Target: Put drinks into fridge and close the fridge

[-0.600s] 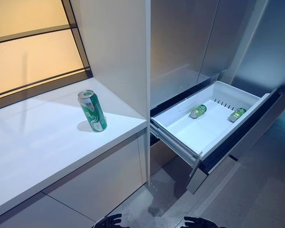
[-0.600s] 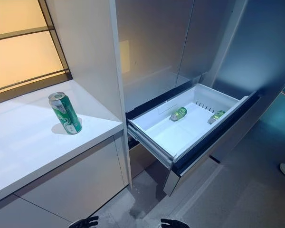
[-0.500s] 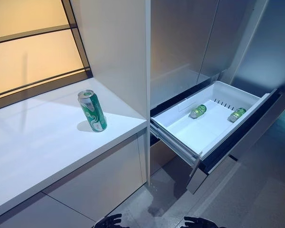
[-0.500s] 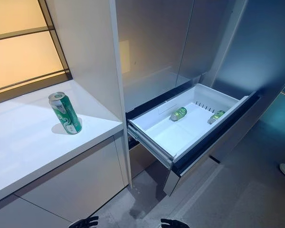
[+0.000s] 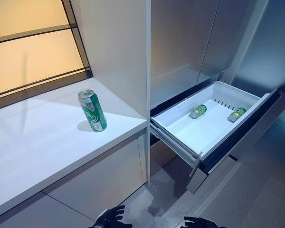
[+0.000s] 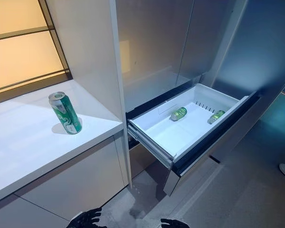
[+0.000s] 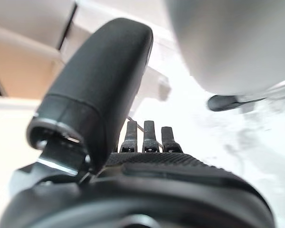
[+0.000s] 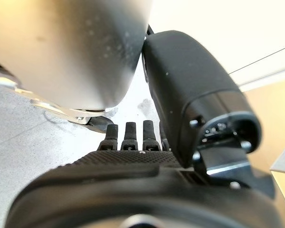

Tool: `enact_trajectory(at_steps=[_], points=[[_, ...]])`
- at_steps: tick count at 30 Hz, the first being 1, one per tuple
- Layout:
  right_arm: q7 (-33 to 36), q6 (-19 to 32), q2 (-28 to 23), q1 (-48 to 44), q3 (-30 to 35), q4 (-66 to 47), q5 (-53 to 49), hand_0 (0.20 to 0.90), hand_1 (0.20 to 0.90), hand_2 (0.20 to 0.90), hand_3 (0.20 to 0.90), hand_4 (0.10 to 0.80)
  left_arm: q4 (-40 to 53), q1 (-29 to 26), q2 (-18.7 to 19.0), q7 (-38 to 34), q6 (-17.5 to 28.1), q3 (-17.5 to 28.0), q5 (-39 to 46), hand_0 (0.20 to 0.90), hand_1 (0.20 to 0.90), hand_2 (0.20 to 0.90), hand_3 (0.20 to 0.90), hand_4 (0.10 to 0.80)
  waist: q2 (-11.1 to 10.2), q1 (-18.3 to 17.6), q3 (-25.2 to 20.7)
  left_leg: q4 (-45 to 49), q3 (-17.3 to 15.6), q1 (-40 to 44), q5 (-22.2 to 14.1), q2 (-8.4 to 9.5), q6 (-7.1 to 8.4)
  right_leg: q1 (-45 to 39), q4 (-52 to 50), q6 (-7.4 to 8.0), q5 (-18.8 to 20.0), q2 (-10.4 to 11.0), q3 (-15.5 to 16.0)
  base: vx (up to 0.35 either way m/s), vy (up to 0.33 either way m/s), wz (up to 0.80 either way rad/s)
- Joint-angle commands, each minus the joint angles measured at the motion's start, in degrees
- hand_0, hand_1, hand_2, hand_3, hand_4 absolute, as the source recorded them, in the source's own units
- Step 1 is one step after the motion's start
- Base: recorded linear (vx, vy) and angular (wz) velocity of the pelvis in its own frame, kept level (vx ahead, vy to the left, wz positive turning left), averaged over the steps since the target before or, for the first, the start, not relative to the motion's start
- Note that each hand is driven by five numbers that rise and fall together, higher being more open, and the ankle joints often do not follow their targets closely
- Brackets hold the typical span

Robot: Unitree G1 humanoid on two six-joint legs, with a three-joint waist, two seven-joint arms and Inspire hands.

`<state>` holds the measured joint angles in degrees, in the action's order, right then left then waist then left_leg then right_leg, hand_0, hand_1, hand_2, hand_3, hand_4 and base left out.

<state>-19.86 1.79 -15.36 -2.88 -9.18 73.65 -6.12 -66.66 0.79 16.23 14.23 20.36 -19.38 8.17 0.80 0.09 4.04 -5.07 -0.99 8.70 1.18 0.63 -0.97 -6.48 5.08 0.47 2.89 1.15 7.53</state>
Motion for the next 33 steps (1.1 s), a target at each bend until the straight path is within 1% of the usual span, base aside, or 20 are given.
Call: enact_trajectory(at_steps=[1, 3, 4, 7, 8, 10, 11, 12, 13, 14, 16, 18, 20, 23, 25, 26, 28, 32, 33], points=[[-2.27, -0.21, -2.79, -3.63, -2.66, 2.43, 2.26, 0.9, 0.9, 0.9, 0.9, 0.8, 5.6, -7.99, 0.38, 4.4, 8.18, -0.92, 1.0, 0.9, 0.9, 0.9, 0.9, 0.8, 0.46, 0.73, 1.23, 2.81, -3.2, -1.31, -4.47, 0.99, 0.41, 0.96, -5.14, 2.97, -5.67, 1.12, 1.73, -0.038, 0.034, -0.01], [-2.51, -0.6, -3.44, -3.98, -2.69, 2.08, 2.38, 0.9, 0.9, 0.9, 0.9, 0.8, 11.27, -9.48, 1.65, 6.52, 8.47, -2.91, 3.11, 0.9, 0.9, 0.9, 0.9, 0.8, 0.91, 0.63, 1.32, 2.75, -3.1, -1.56, -4.25, 1.02, 0.27, 1.36, -5.38, 3.04, -5.59, 1.08, 1.49, -0.037, 0.041, -0.02], [-2.6, -0.73, -3.68, -4.21, -2.77, 2.01, 2.34, 0.9, 0.9, 0.9, 0.9, 0.8, 14.38, -10.15, 2.08, 8.03, 8.03, -3.22, 4.84, 0.9, 0.9, 0.9, 0.9, 0.8, 1.1, 0.65, 1.4, 2.67, -3.0, -1.64, -4.13, 1.05, 0.19, 1.49, -5.41, 3.08, -5.56, 1.07, 1.43, -0.036, 0.044, -0.02], [-2.69, -1.21, -4.11, -4.64, -3.08, 1.64, 2.3, 0.9, 0.9, 0.9, 0.9, 0.8, 24.3, -12.06, 4.48, 12.79, 5.01, -3.28, 12.42, 0.9, 0.9, 0.9, 0.9, 0.8, 1.47, 0.81, 1.67, 2.41, -2.66, -1.74, -3.91, 1.09, 0.16, 1.69, -5.39, 3.1, -5.45, 1.09, 1.41, -0.039, 0.033, -0.02], [-2.55, -1.18, -4.28, -4.61, -3.21, 1.54, 2.08, 0.9, 0.9, 0.9, 0.9, 0.8, 30.46, -13.35, 6.36, 15.88, 3.29, -2.61, 17.45, 0.9, 0.9, 0.9, 0.9, 0.8, 1.58, 1.03, 1.83, 2.35, -2.46, -1.89, -3.82, 1.14, 0.14, 1.78, -5.35, 3.11, -5.38, 1.14, 1.45, -0.049, 0.025, 0.0], [-2.3, -1.04, -4.34, -4.45, -3.4, 1.43, 1.77, 0.9, 0.9, 0.9, 0.9, 0.8, 40.32, -15.39, 9.08, 18.33, -0.14, -0.94, 24.31, 0.9, 0.9, 0.9, 0.9, 0.8, 1.66, 1.39, 2.03, 2.21, -1.96, -1.99, -3.67, 1.31, 0.0, 1.81, -5.35, 3.08, -5.33, 1.1, 1.4, -0.042, 0.015, 0.0], [-2.19, -0.69, -4.27, -4.27, -3.49, 1.64, 1.61, 0.9, 0.9, 0.9, 0.9, 0.8, 46.04, -16.53, 10.31, 19.46, -0.74, 0.51, 28.84, 0.9, 0.9, 0.9, 0.9, 0.8, 1.6, 1.67, 2.0, 2.12, -1.67, -2.06, -3.63, 1.37, -0.07, 1.82, -5.32, 3.08, -5.34, 1.13, 1.51, 0.0, 0.0, 0.0], [-2.07, -0.57, -4.15, -4.21, -3.54, 1.74, 1.55, 0.9, 0.9, 0.9, 0.9, 0.8, 48.8, -17.03, 10.82, 18.84, -2.61, 1.17, 29.71, 0.9, 0.9, 0.9, 0.9, 0.8, 1.57, 1.75, 1.96, 2.05, -1.6, -2.04, -3.64, 1.38, -0.1, 1.78, -5.26, 3.09, -5.36, 1.12, 1.56, 0.0, 0.0, 0.0], [-1.83, -0.11, -3.85, -3.98, -3.62, 2.12, 1.48, 0.9, 0.9, 0.9, 0.9, 0.8, 53.78, -18.13, 11.9, 18.19, -5.02, 2.61, 33.1, 0.9, 0.9, 0.9, 0.9, 0.8, 1.49, 2.0, 1.82, 1.84, -1.38, -1.98, -3.65, 1.43, -0.2, 1.69, -5.12, 3.09, -5.39, 1.09, 1.68, 0.002, -0.016, 0.04], [-1.65, 0.47, -3.54, -3.74, -3.65, 2.58, 1.46, 0.9, 0.9, 0.9, 0.9, 0.8, 58.25, -18.84, 12.5, 16.58, -5.03, 4.02, 35.65, 0.9, 0.9, 0.9, 0.9, 0.8, 1.4, 2.24, 1.64, 1.62, -1.17, -1.87, -3.67, 1.46, -0.3, 1.56, -5.03, 3.08, -5.48, 1.05, 1.77, 0.009, -0.021, 0.04], [-1.25, 1.72, -2.82, -3.1, -3.53, 3.43, 1.83, 0.9, 0.9, 0.9, 0.9, 0.8, 65.75, -19.73, 13.31, 14.23, -7.14, 7.1, 40.05, 0.9, 0.9, 0.9, 0.9, 0.8, 1.21, 2.66, 1.23, 1.28, -0.78, -1.65, -3.82, 1.54, -0.45, 1.18, -4.78, 3.07, -5.74, 0.98, 1.81, 0.021, -0.022, 0.05], [-0.94, 2.59, -2.13, -2.4, -3.57, 4.08, 2.04, 0.9, 0.9, 0.9, 0.9, 0.8, 71.87, -20.04, 13.86, 12.13, -5.77, 9.93, 41.67, 0.9, 0.9, 0.9, 0.9, 0.8, 0.99, 3.06, 0.65, 1.0, -0.35, -1.39, -4.01, 1.51, -0.49, 0.71, -4.52, 2.99, -6.02, 0.87, 1.76, 0.029, -0.03, 0.04], [-0.66, 3.15, -1.69, -2.08, -3.7, 4.6, 2.36, 0.9, 0.9, 0.9, 0.9, 0.8, 75.07, -20.29, 14.21, 11.37, -4.81, 11.42, 43.27, 0.9, 0.9, 0.9, 0.9, 0.8, 0.92, 3.36, 0.27, 0.84, -0.07, -1.27, -4.08, 1.53, -0.49, 0.36, -4.28, 2.98, -6.2, 0.78, 1.84, 0.03, -0.025, 0.05], [0.04, 3.86, -0.92, -1.48, -4.51, 5.04, 2.28, 0.9, 0.9, 0.9, 0.9, 0.8, 78.88, -21.01, 14.89, 8.84, -2.98, 13.41, 43.33, 0.9, 0.9, 0.9, 0.9, 0.8, 0.94, 3.64, -0.19, 0.59, 0.4, -1.06, -4.18, 1.48, -0.4, -0.02, -4.22, 2.86, -6.6, 0.64, 1.85, 0.025, -0.018, 0.1], [0.72, 4.01, -0.28, -1.01, -5.41, 5.02, 2.39, 0.9, 0.9, 0.9, 0.9, 0.8, 81.27, -22.61, 16.77, 4.08, -0.21, 15.35, 40.64, 0.9, 0.9, 0.9, 0.9, 0.8, 1.05, 3.79, -0.55, 0.4, 0.81, -0.85, -4.16, 1.45, -0.27, -0.39, -4.34, 2.76, -7.04, 0.46, 1.92, 0.015, -0.012, 0.03], [0.83, 3.97, -0.22, -0.95, -5.64, 4.99, 2.29, 0.9, 0.9, 0.9, 0.9, 0.8, 81.61, -23.09, 17.56, 2.96, 0.23, 15.72, 40.71, 0.9, 0.9, 0.9, 0.9, 0.8, 1.07, 3.83, -0.61, 0.38, 0.9, -0.8, -4.13, 1.46, -0.26, -0.49, -4.32, 2.75, -7.08, 0.44, 1.95, 0.0, 0.0, 0.0], [0.85, 3.74, -0.03, -0.76, -6.74, 4.81, 2.37, 0.9, 0.9, 0.9, 0.9, 0.8, 81.53, -24.88, 19.41, -1.56, 1.75, 17.4, 38.06, 0.9, 0.9, 0.9, 0.9, 0.8, 1.16, 3.86, -0.93, 0.29, 1.04, -0.68, -4.11, 1.43, -0.07, -0.86, -4.18, 2.6, -7.38, 0.29, 1.91, 0.029, -0.008, 0.05], [1.16, 3.14, 0.17, -0.55, -8.16, 4.2, 2.27, 0.9, 0.9, 0.9, 0.9, 0.8, 80.04, -27.15, 22.16, -7.77, 1.07, 19.29, 35.91, 0.9, 0.9, 0.9, 0.9, 0.8, 1.41, 3.86, -1.33, 0.15, 1.07, -0.45, -4.12, 1.34, 0.22, -1.24, -4.03, 2.54, -7.67, 0.14, 2.0, 0.026, -0.002, 0.06], [1.2, 2.88, 0.25, -0.64, -8.67, 4.1, 2.24, 0.9, 0.9, 0.9, 0.9, 0.8, 79.29, -28.05, 23.57, -11.2, 0.5, 19.8, 35.01, 0.9, 0.9, 0.9, 0.9, 0.8, 1.53, 3.92, -1.48, 0.15, 1.14, -0.42, -4.09, 1.36, 0.27, -1.41, -3.94, 2.49, -7.77, 0.07, 2.0, 0.022, 0.002, 0.03]])
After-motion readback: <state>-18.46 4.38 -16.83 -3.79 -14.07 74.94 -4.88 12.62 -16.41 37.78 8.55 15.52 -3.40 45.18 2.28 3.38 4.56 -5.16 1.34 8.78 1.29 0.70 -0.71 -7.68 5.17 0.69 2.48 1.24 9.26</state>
